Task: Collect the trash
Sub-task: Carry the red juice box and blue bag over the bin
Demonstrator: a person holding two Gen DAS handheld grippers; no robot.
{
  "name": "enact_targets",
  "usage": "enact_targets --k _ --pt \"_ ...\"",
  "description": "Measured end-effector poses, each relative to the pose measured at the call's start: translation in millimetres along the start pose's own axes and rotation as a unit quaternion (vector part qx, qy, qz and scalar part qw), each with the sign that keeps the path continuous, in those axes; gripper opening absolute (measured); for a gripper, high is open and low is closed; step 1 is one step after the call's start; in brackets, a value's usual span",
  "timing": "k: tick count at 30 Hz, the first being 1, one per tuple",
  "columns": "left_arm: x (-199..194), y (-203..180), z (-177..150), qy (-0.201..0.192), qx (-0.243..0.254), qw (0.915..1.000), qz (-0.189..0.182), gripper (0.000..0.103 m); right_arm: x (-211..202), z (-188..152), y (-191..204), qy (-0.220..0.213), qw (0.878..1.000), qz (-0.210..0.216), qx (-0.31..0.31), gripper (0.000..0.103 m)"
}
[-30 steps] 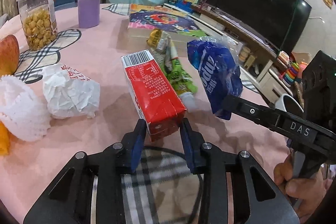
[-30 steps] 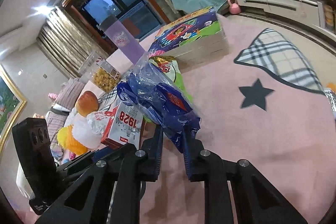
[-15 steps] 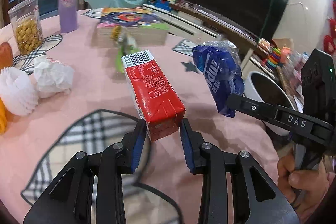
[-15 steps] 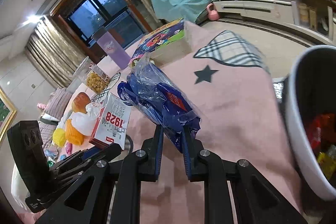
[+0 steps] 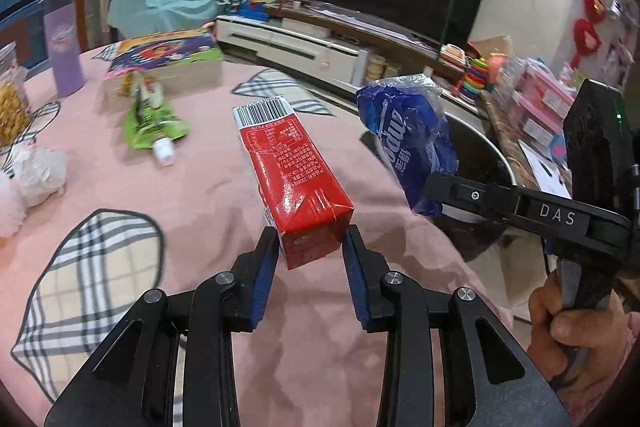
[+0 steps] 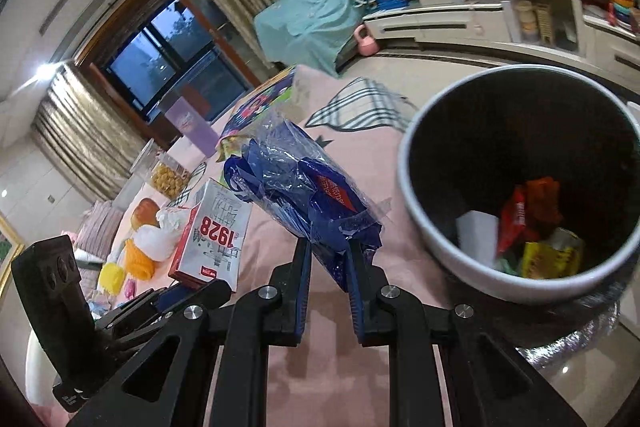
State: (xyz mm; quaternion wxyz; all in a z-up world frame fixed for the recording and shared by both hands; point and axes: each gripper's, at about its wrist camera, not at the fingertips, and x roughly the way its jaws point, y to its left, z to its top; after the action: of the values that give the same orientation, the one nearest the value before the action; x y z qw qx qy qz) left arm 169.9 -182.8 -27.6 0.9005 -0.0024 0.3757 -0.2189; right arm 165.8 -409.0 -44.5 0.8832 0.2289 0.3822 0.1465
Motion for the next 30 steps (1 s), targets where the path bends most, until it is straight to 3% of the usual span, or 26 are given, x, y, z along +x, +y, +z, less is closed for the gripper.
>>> enact_targets --k 15,30 --pt "8.1 -55.0 9.8 -0.001 0.050 0.9984 -0.028 0.032 -47.3 -1.5 -36.6 -0.038 0.999 -0.019 0.031 0.017" --pt "23.1 -95.1 21.9 0.008 0.087 0.9950 -0.049 0.032 -68.9 4.2 -70.5 -0.057 0.995 -0.062 0.052 0.017"
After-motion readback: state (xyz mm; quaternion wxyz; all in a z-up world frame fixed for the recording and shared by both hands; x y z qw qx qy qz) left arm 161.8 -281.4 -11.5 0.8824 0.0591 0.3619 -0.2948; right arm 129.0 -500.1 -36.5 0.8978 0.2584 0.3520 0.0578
